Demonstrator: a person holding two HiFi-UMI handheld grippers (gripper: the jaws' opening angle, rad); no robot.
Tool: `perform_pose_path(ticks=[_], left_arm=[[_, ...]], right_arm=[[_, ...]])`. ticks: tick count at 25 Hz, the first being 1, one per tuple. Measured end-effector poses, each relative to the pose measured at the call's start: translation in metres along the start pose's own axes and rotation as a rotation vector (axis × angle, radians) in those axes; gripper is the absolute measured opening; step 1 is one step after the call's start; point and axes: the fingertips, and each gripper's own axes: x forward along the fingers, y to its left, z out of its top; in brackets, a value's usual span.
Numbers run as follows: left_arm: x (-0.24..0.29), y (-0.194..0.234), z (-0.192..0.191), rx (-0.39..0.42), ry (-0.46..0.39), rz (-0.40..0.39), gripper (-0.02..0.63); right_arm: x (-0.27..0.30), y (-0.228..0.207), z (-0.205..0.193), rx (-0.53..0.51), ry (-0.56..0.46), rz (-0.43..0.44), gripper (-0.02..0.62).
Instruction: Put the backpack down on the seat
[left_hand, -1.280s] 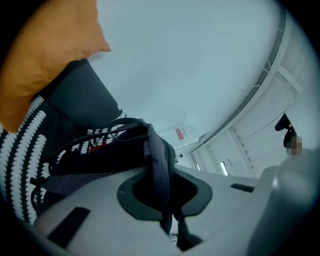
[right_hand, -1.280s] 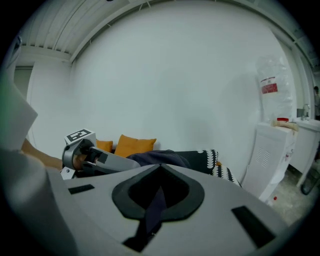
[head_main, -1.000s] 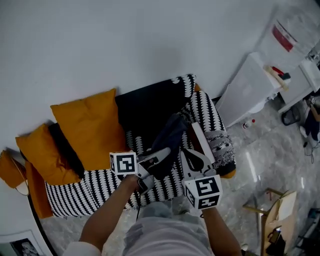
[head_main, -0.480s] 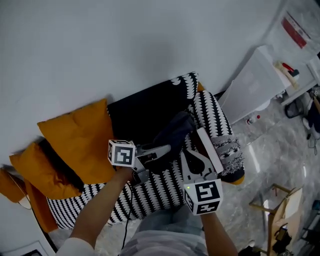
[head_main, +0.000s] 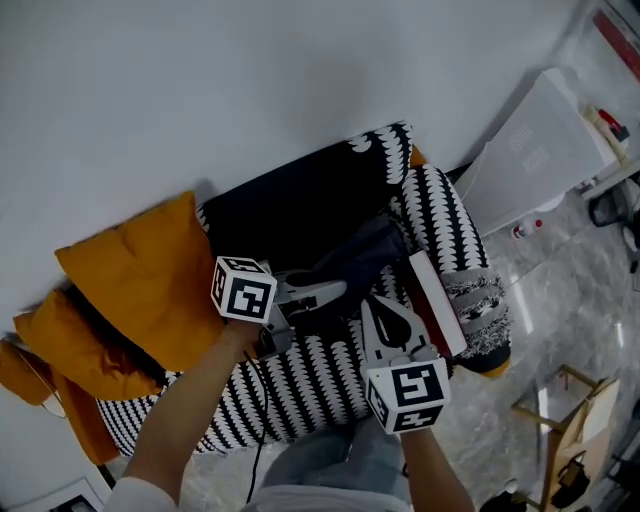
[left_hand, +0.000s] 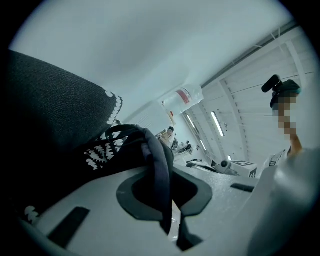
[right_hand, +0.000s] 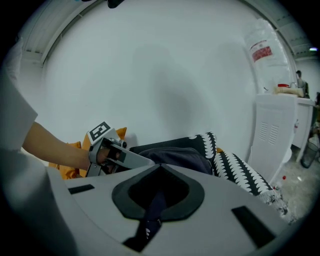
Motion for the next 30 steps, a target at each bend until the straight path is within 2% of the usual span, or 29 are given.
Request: perform_pose_path(ticks=[7,12,17,23,30], left_arm=[[-0.008,0.019,0.014,0.015,-0.029,-0.017,0.028],[-0.021,0.039,0.024,0.017,-0.068,0.019,0.028],[-0.027,0.055,0.035,0.044,-0.098,0.078,0.028],[-0.039,0.084,0.047,0.027,-0.132,0.167,0.028],[-0.055,0.114,0.058,0.016,-0.171,0.31,0.035]], right_arm=[[0.026,-0.005,-0.015,-0.003,0.019,0.044,0.003],[0.049,-0.005,-0.018,-0.015,0.028,0.077,0.003],[0.068,-0.002,-0.01,-0.04,0.036,0.118,0.002],[0.093,0.002,-0.003,-0.069,0.062,0.16,0.002],[0.11,0.004,-0.005,-0.072,0.092,0.219,0.003]])
